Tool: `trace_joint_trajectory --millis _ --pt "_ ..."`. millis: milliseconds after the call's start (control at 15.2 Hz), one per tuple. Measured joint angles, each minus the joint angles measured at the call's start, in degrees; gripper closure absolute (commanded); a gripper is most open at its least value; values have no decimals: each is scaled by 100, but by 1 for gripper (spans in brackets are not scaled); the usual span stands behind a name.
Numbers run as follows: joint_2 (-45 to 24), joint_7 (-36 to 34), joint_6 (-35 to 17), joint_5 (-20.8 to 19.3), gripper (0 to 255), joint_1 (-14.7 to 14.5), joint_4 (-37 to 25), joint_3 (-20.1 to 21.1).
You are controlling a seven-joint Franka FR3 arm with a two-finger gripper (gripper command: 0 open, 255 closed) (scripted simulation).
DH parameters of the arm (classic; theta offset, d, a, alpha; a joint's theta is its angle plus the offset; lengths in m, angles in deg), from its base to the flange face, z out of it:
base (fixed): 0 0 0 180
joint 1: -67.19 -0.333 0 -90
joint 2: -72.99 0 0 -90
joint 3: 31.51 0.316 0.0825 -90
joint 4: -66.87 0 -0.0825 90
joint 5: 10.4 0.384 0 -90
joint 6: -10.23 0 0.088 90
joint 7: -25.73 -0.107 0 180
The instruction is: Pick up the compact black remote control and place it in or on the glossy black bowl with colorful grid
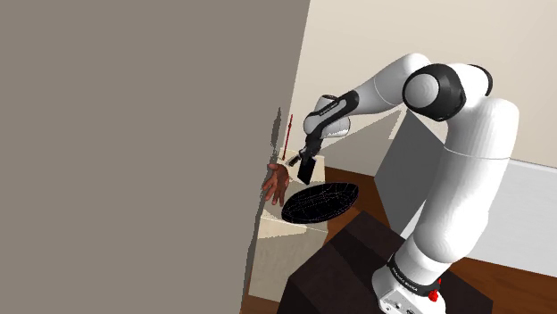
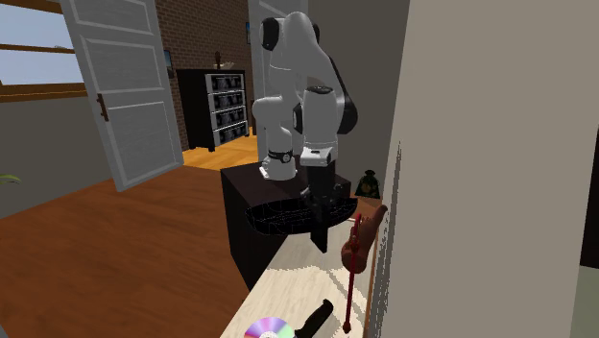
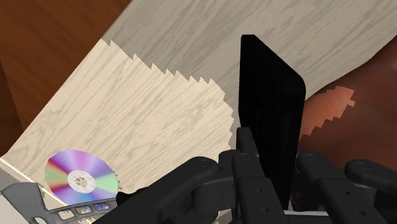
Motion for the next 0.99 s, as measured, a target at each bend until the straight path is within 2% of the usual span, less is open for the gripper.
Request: trace_joint_trajectory --millis 990 --pt "788 -224 1015 -300 255 -75 -247 -101"
